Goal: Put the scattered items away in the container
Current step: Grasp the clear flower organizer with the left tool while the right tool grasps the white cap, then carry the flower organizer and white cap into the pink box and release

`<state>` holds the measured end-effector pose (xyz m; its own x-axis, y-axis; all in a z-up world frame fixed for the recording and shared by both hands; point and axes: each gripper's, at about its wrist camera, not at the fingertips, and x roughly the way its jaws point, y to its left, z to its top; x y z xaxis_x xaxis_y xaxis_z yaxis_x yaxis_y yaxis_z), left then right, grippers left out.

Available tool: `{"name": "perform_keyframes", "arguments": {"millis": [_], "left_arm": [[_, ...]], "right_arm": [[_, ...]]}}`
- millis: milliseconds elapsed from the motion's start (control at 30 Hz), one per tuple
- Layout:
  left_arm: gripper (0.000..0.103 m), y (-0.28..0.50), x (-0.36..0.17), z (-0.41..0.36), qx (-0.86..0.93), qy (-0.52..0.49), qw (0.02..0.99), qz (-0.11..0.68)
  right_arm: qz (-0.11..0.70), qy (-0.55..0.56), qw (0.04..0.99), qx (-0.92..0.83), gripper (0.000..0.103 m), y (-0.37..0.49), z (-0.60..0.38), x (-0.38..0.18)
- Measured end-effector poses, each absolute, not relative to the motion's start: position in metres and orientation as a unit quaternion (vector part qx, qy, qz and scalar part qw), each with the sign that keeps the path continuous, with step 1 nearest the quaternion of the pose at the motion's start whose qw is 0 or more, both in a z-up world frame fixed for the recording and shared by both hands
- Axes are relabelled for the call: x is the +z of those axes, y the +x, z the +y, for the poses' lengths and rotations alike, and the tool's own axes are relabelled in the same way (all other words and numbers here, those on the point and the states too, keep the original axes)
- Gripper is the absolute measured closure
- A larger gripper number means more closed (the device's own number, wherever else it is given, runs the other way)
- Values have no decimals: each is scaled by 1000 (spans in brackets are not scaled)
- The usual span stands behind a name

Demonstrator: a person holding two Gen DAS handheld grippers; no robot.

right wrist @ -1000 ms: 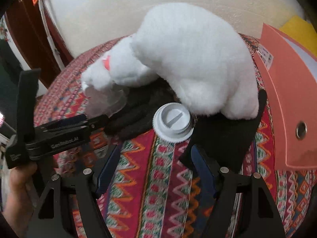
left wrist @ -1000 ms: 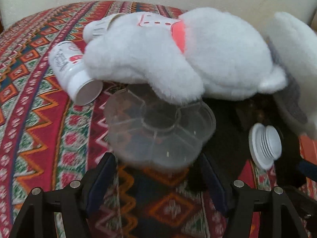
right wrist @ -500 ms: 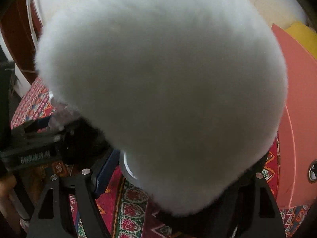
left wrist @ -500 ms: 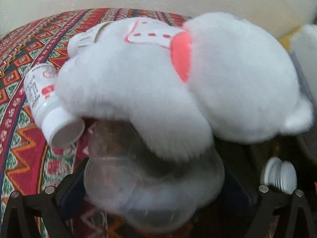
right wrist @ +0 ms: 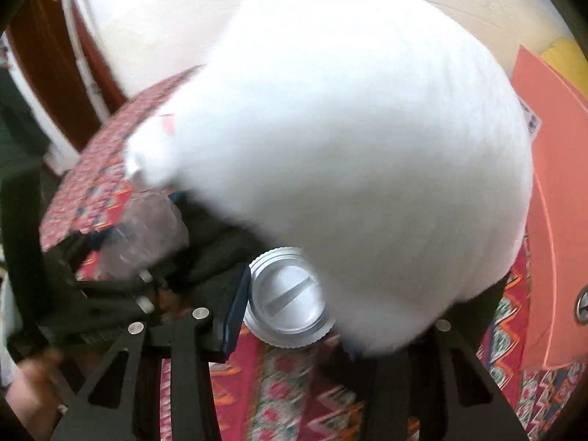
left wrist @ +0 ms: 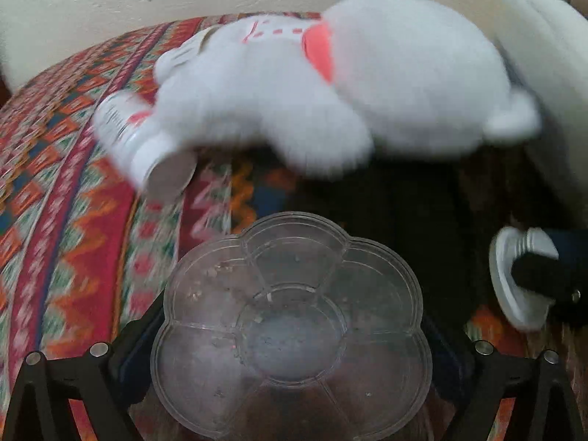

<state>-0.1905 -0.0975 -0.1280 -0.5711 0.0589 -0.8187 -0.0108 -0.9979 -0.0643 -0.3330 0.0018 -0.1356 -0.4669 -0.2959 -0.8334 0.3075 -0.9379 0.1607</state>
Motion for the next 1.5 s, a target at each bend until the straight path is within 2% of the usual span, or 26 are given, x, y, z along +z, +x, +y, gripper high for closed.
{"name": "perform_keyframes", "arguments": {"millis": [367, 733, 1200, 1500], "left_arm": [[6, -113, -89, -115, 905, -425, -20, -29], [6, -75, -39, -90, 931, -365, -1, -2], [6, -76, 43, 18, 953, -289, 81, 34], [6, -118, 87, 111, 951, -263, 153, 51]], "right_arm": [[23, 478, 222, -849, 58, -259, -6, -117], [30, 422, 201, -884, 58, -192, 10, -71], [31, 305, 111, -945, 58, -137, 94, 2], [-43, 252, 18, -967, 58, -140, 196, 47]]}}
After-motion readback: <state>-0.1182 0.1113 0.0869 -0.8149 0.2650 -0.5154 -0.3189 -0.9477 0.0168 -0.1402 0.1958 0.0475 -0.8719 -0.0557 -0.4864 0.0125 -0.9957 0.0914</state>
